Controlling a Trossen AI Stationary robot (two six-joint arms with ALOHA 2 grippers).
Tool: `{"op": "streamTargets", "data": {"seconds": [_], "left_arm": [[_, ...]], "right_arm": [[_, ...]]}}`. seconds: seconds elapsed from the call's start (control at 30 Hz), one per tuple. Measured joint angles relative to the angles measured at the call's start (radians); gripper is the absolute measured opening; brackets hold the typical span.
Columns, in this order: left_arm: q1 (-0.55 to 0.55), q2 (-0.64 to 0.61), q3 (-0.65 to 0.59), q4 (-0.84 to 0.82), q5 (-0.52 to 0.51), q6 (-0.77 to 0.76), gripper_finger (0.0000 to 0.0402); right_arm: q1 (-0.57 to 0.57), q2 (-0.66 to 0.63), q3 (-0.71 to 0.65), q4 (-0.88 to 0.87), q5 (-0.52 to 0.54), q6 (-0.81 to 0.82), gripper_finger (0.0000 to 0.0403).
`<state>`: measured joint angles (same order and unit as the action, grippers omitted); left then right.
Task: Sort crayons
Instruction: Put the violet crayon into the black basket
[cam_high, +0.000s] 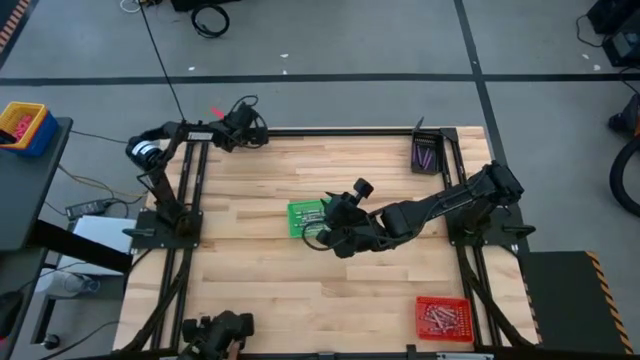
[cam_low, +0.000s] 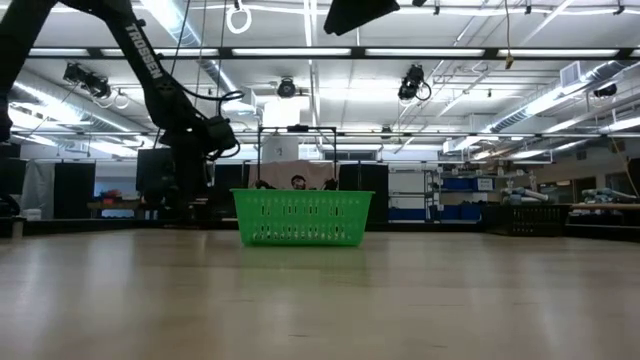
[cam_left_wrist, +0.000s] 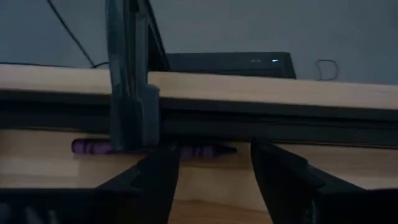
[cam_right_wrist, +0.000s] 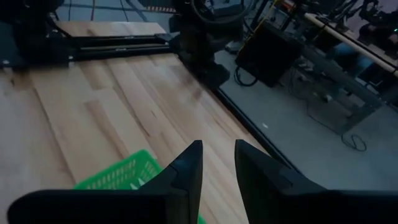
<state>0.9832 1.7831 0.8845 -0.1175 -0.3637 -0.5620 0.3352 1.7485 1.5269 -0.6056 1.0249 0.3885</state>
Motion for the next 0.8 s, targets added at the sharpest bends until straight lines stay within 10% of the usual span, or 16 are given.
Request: {"op": "streamTargets", "data": {"seconds": [0.8], "left_arm": [[-0.076,-0.119,0.007,-0.25,-0.13,0.005,0.018]], "right_arm": [[0.001,0.0,-0.026,0.007,-0.015,-0.034,0.0098]]}}
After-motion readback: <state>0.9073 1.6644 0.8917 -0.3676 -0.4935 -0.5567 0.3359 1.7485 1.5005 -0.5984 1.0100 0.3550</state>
